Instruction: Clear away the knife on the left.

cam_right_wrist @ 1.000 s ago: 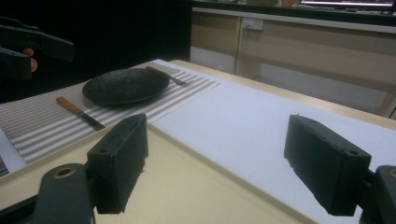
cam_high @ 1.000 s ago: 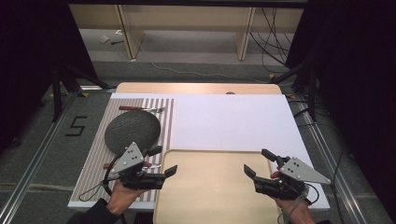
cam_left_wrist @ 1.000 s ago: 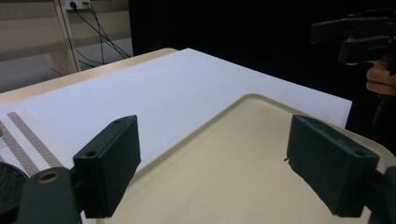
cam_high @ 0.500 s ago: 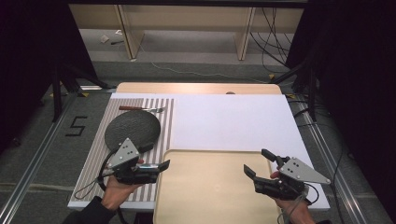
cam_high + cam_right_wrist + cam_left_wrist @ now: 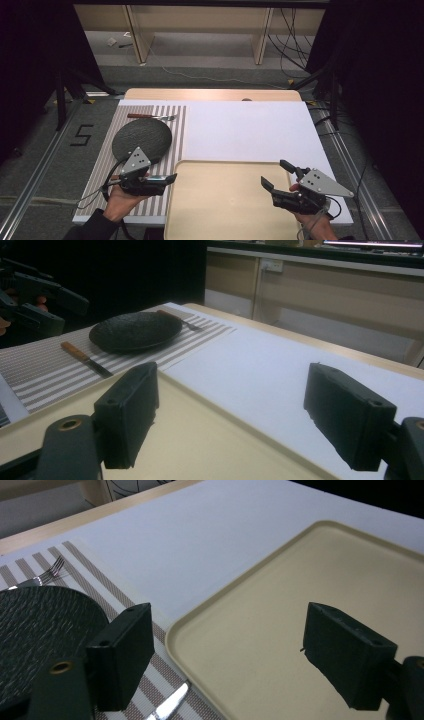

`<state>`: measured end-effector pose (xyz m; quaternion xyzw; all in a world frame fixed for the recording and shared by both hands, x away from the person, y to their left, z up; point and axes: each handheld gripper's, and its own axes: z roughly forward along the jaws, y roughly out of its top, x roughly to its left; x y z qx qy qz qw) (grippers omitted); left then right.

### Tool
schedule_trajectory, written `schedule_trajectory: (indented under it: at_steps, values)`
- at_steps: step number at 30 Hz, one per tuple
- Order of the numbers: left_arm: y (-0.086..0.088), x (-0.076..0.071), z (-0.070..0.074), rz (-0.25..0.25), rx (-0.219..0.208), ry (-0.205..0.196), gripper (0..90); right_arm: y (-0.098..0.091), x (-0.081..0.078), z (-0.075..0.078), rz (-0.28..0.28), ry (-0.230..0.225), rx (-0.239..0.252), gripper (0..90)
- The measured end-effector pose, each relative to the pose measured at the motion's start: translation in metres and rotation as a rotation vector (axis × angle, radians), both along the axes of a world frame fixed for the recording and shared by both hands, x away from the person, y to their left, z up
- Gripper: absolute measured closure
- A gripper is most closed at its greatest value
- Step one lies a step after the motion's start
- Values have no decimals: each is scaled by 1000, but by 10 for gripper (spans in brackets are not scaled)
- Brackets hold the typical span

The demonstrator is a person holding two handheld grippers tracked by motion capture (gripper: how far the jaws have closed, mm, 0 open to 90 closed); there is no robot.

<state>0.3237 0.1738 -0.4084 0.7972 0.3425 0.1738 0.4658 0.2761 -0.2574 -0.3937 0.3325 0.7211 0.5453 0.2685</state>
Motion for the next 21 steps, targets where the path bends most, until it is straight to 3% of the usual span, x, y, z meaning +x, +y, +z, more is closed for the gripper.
schedule_trajectory:
  at_steps: [5, 17, 21]
  values:
    - [9, 5, -3, 19, 59, 22, 202, 0, 0, 0, 1, 1, -1, 229]
    - [22, 11, -8, 45, 103, 71, 212, 0, 0, 0, 2, 1, -3, 230]
    - [22, 13, -12, 53, 157, 98, 218, 0, 0, 0, 2, 0, -4, 231]
